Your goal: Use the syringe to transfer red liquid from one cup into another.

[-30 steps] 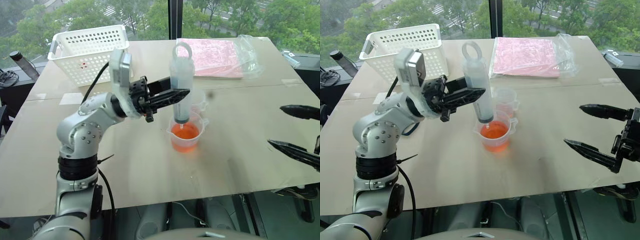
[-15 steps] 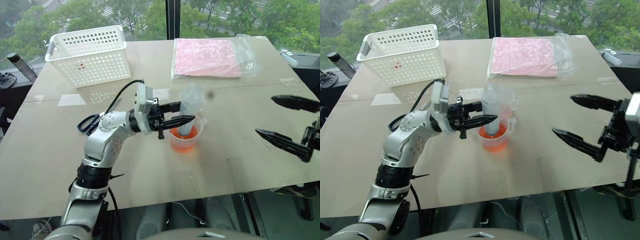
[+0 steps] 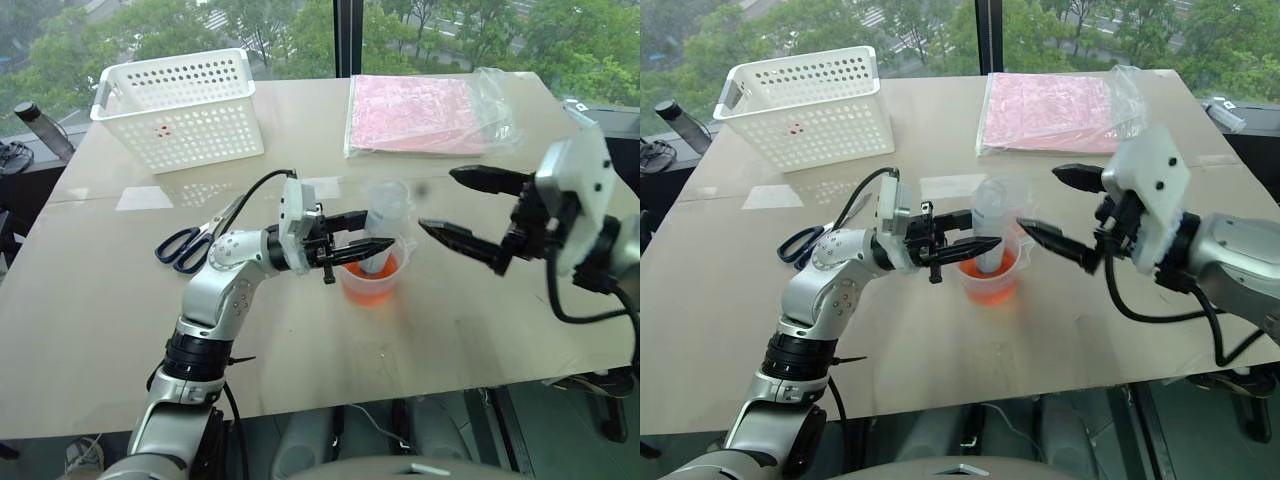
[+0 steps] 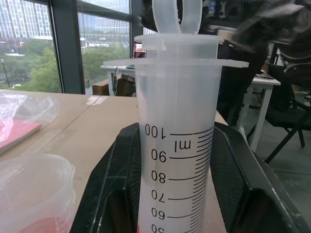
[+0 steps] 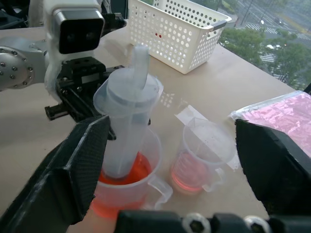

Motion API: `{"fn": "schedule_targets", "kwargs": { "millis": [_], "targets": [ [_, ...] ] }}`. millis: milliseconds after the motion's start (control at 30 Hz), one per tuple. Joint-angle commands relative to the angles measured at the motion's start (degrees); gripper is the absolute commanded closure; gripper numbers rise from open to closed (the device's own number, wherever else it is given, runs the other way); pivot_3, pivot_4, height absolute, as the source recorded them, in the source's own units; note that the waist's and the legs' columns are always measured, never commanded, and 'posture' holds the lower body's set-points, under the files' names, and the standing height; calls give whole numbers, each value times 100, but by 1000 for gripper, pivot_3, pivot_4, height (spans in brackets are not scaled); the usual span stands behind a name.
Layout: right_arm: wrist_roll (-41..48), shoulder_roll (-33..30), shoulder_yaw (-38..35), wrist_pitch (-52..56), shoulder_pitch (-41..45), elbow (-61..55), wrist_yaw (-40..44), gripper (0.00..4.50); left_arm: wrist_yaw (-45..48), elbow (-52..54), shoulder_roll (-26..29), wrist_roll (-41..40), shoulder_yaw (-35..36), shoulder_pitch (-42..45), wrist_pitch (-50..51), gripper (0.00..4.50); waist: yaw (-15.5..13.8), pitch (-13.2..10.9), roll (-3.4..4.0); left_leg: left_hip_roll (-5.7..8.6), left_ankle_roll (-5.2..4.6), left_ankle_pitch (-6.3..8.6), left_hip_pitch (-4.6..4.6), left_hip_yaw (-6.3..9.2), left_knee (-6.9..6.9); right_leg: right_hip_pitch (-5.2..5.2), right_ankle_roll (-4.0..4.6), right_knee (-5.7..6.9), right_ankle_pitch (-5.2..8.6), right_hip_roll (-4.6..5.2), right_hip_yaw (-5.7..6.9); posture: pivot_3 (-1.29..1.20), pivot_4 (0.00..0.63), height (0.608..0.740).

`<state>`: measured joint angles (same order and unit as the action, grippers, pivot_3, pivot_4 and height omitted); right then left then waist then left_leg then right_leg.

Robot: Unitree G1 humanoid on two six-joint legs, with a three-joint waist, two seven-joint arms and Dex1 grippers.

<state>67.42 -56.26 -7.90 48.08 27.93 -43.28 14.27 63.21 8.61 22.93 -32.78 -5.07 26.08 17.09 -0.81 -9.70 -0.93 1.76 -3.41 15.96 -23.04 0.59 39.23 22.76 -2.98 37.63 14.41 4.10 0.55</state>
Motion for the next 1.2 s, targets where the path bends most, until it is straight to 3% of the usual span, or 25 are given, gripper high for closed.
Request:
{"fn": "schedule_targets", "kwargs": {
  "millis": [33, 600, 700, 867, 1200],
  "targets": [
    [69, 156, 149, 110, 333, -78, -174, 1342, -81, 227, -14, -6, 31, -17, -58, 3091, -4, 0, 0, 0, 0, 0, 0, 1, 0, 0, 0, 0, 0, 0, 1, 0, 150, 740],
    [-31, 895, 591, 613, 977, 20, -777, 1342, -179, 452, -2, 31, -74, -181, -87, 3091, 8, 0, 1, 0, -6, 3, -1, 1, -1, 1, 0, 1, 0, 0, 2, 0, 150, 740],
    [-125, 916, 630, 687, 960, 44, -787, 2105, -117, 421, 15, 44, -77, -194, -129, 3091, 5, 0, 1, 0, -6, 4, -1, 2, -2, 1, 0, 0, 0, -1, 3, 0, 150, 740],
    [-187, 949, 625, 736, 984, 28, -713, 4460, -29, 380, 43, 72, -68, -261, -214, 3091, 8, 0, 2, 0, -15, 9, 0, 2, -2, 1, 0, 0, 0, -1, 3, 0, 150, 740],
    [-516, 1111, 710, 629, 1243, 120, -459, 4460, -35, 330, 51, 16, -47, -348, -169, 3091, 12, 0, 2, 0, -21, 12, 1, 2, -2, 1, 0, 1, 0, -1, 3, 0, 150, 740]
  ]
}}
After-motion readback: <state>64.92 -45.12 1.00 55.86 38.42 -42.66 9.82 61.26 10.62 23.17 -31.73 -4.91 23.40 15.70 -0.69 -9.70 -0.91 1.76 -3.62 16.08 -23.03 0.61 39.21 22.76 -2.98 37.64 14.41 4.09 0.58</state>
